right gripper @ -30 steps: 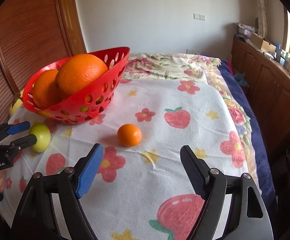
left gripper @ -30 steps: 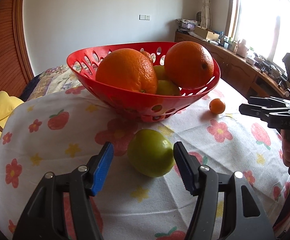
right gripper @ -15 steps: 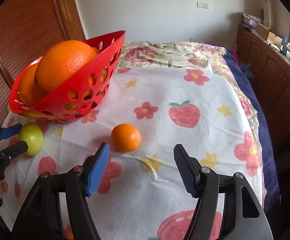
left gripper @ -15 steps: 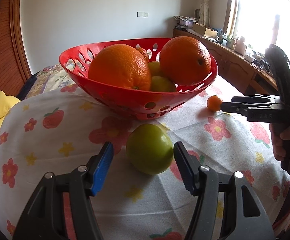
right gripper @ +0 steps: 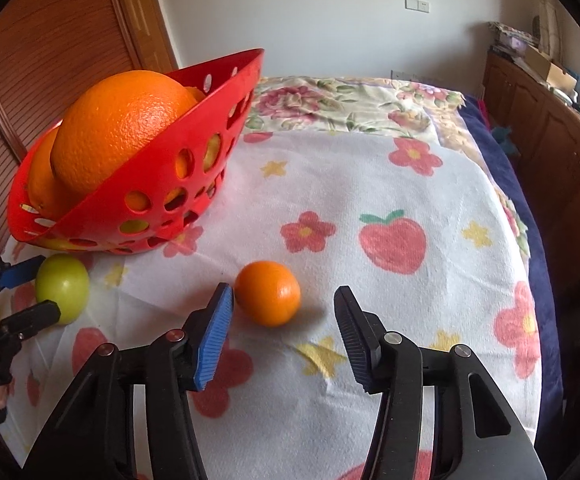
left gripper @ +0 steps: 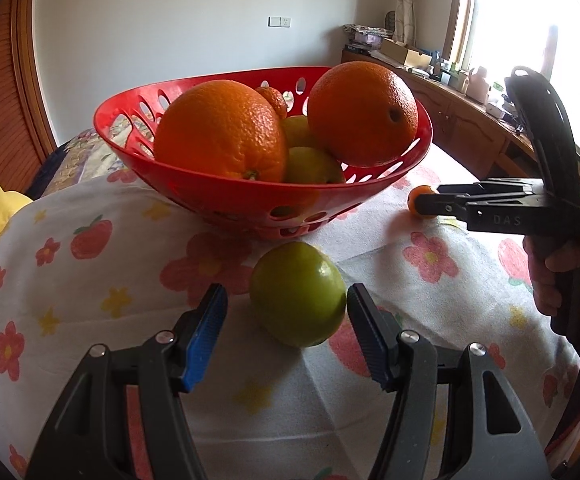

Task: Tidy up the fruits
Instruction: 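Move the left tool to the green lime while the right tool approaches a small tangerine, then close the left tool on the green lime while the right tool grasps the tangerine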

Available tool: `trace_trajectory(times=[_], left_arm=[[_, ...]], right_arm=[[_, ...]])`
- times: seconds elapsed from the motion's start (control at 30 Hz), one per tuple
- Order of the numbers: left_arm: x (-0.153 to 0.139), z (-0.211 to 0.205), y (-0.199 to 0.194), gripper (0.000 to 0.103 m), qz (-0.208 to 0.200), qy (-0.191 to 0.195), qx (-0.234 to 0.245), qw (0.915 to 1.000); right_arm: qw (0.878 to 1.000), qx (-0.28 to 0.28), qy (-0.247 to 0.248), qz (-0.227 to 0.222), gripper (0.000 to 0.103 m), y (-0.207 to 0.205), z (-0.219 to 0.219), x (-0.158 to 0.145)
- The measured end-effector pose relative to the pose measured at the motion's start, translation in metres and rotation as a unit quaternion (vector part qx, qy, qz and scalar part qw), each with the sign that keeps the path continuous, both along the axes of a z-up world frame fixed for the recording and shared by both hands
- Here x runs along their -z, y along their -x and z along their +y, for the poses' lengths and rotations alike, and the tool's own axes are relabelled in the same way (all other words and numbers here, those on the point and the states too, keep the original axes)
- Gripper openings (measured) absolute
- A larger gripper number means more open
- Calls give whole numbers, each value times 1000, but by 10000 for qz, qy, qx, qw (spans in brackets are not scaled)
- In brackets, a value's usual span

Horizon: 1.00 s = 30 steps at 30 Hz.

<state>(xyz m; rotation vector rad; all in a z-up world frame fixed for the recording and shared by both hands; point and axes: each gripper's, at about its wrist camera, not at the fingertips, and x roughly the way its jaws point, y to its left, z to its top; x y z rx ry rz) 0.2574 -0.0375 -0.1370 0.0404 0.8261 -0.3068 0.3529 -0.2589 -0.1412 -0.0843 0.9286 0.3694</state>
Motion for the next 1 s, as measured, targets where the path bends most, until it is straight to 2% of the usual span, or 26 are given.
trace_trajectory(times=[0.27, 0.3, 0.5, 0.63, 1.0], left_arm=[[1, -5, -3, 62, 85, 29, 45, 9999], [1, -5, -4, 62, 105, 58, 48, 9999], [3, -8, -10, 61, 157, 78, 70, 9998], [3, -10, -14, 52, 209, 192, 146, 9995], [3, -15, -5, 52, 147, 76, 158, 9997]], right_arm=[[9998, -111, 17, 149, 39, -6, 10, 9], [9999, -101, 29, 132, 34, -5, 10, 9], [9999, -129, 50, 54, 33, 8, 9, 9], [9999, -73, -70, 14, 33, 16, 3, 6], [9995, -21, -278, -124, 33, 37, -9, -7]])
